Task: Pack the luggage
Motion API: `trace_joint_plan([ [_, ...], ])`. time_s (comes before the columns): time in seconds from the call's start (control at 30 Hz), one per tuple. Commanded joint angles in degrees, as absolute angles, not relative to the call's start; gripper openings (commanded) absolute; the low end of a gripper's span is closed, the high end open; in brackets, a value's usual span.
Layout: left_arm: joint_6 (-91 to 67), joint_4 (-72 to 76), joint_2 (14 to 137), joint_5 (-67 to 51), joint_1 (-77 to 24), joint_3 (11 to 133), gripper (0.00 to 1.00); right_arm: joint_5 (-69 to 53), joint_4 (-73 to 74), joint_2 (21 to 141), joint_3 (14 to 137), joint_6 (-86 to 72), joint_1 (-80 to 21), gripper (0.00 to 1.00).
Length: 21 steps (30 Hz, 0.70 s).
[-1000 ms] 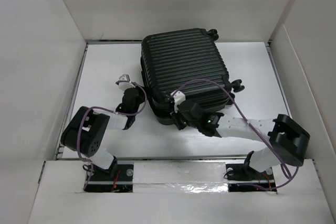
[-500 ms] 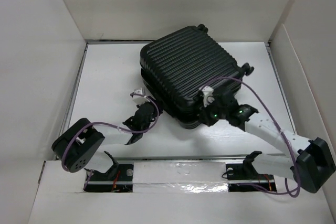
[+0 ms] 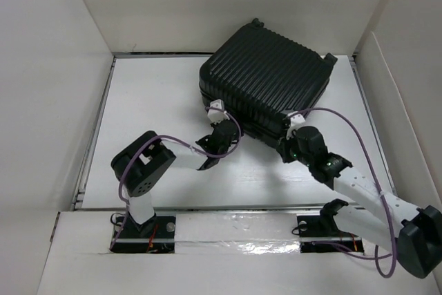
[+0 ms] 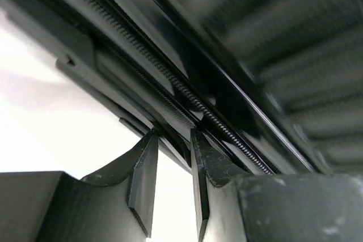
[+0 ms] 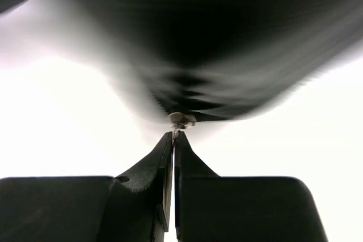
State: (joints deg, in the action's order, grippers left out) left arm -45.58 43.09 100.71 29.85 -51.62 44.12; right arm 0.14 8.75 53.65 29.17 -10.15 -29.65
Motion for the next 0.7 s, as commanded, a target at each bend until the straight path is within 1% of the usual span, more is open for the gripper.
trace_joint_plan([
  [0.0, -45.8, 51.0, 104.2, 6.3, -52.7, 53.2, 0.0, -6.4, 1.8, 50.8, 30.6, -15.6, -41.6, 0.0],
  [0.07, -46.0, 51.2, 104.9, 5.8, -51.5, 53.9, 0.0, -2.6, 5.3, 49.0, 32.6, -16.9, -45.2, 0.0],
  [0.1, -46.2, 51.2, 104.9, 5.9, -51.0, 54.0, 0.0, -1.9, 5.7, 48.5, 33.0, -17.3, -48.0, 0.0],
  [0.17, -46.4, 51.9, 104.8, 6.0, -50.4, 53.6, 0.0, -1.3, 4.9, 48.1, 34.4, -18.4, -50.4, 0.0],
  [0.23, -45.9, 52.4, 104.7, 6.5, -51.8, 53.2, 0.0, -0.3, 0.7, 49.6, 34.9, -18.5, -51.7, 0.0],
  [0.27, -45.4, 52.4, 104.7, 6.9, -52.7, 53.0, 0.0, 2.1, 0.6, 52.8, 36.5, -17.3, -51.2, 0.0],
  [0.3, -45.3, 52.5, 104.6, 7.3, -53.5, 52.3, 0.0, 3.1, 0.9, 54.6, 37.9, -16.6, -50.3, 0.0],
  [0.33, -45.3, 53.5, 104.3, 7.5, -54.7, 51.5, 0.0, 2.3, 0.9, 56.5, 39.2, -15.7, -47.0, 0.0],
  [0.4, -45.6, 54.3, 104.1, 7.5, -55.3, 48.7, 0.0, -1.9, -2.0, 60.6, 41.0, -13.2, -42.7, 0.0],
  [0.43, -46.1, 55.2, 103.7, 7.3, -56.1, 47.5, 0.0, -5.6, -3.1, 61.3, 41.5, -12.6, -38.9, 0.0],
  [0.57, -47.9, 58.6, 102.6, 7.3, -56.6, 40.8, 0.0, -11.6, -5.3, 61.7, 41.5, -9.5, -32.1, 0.0],
  [0.67, -47.9, 59.9, 100.3, 8.7, -56.6, 35.6, 0.0, -17.7, -8.3, 62.8, 40.7, -7.7, -29.3, 0.0],
])
